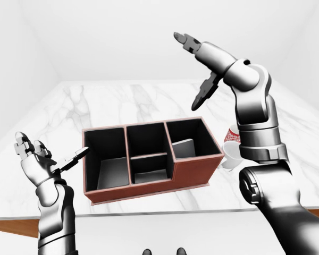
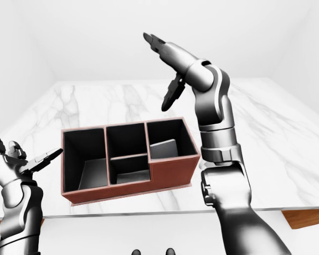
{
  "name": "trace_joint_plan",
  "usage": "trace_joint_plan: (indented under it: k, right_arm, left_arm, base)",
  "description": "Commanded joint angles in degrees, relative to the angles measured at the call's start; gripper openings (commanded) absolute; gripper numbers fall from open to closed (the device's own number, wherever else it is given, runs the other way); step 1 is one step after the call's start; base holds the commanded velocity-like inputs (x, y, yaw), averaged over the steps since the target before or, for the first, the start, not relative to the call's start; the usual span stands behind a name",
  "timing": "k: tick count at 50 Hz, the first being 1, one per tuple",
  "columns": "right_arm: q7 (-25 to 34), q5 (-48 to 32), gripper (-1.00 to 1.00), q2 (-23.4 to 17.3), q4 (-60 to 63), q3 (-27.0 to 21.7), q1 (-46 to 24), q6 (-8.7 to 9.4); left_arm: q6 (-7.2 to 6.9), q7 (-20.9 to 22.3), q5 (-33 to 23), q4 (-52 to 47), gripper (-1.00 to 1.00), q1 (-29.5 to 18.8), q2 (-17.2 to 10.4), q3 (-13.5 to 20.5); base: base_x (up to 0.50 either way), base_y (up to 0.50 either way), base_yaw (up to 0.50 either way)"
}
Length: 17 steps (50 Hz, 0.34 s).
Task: Pick up the book and place it in the right compartment of the caddy.
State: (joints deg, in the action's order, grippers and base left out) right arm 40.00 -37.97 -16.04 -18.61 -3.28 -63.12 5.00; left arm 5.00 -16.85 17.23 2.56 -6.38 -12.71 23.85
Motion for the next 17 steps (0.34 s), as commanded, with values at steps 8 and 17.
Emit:
trace_joint_plan:
  k: [8,17]
  right_arm:
    - [0.0,6.3,1.0,-1.8,2.1,0.0,-1.9,0.0]
    - [0.0,6.5,1.0,-1.5,1.3,0.0,-1.1,0.0]
  left_arm:
    - [0.0,0.0,0.0,-0.2,1.0,0.0,0.0,0.1]
    - [0.0,0.0,0.1,0.3,1.0,-0.2,-0.1,0.1]
  base:
    - [0.0,0.0,0.0]
    - [0.0,0.0,0.0]
